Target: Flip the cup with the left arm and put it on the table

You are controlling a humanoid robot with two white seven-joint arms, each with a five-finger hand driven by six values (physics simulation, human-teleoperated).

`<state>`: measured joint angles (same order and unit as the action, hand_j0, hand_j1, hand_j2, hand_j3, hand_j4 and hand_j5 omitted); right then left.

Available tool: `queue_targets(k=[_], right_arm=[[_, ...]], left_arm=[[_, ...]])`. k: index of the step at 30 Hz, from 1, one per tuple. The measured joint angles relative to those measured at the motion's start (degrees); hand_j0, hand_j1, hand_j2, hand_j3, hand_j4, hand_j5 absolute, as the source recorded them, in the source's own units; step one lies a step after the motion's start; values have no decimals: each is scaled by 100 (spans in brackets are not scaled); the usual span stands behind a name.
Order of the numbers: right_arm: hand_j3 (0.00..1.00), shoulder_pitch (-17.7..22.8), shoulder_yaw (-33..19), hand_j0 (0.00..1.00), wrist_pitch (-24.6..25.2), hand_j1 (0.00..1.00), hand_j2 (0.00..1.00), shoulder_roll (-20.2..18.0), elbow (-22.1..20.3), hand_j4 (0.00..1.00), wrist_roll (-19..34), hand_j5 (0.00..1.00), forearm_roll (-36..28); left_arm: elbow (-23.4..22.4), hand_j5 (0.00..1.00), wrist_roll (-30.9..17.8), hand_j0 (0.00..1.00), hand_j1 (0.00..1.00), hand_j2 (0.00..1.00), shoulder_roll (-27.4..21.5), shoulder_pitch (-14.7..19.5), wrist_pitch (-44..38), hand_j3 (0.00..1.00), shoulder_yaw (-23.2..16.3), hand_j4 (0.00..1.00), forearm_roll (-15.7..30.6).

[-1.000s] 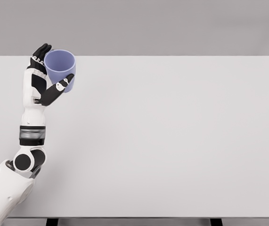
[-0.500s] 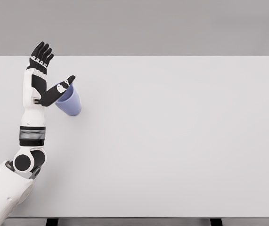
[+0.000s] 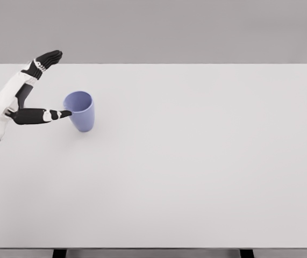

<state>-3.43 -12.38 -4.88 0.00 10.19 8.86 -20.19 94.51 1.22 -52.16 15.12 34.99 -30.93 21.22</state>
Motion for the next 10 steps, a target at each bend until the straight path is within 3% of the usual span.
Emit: queue_targets(k=[2, 5, 7, 10], right_arm=[[100, 0, 0, 100, 2, 100, 100, 0, 0, 100, 0, 100, 0], [100, 0, 1, 100, 3, 100, 100, 0, 0, 100, 0, 100, 1], [100, 0, 1, 100, 2, 100, 100, 0, 0, 100, 0, 100, 1], [100, 0, 1, 100, 1, 100, 100, 0, 0, 100, 0, 100, 0]], left_arm=[[49, 100, -864, 100, 100, 100, -294, 114, 2, 100, -190, 100, 2], [80, 100, -1998, 100, 100, 100, -565, 132, 6, 100, -339, 100, 473], [90, 100, -2475, 100, 100, 100, -660, 132, 8, 100, -358, 100, 767], [92, 100, -2794, 100, 100, 100, -722, 132, 10, 100, -365, 100, 997]])
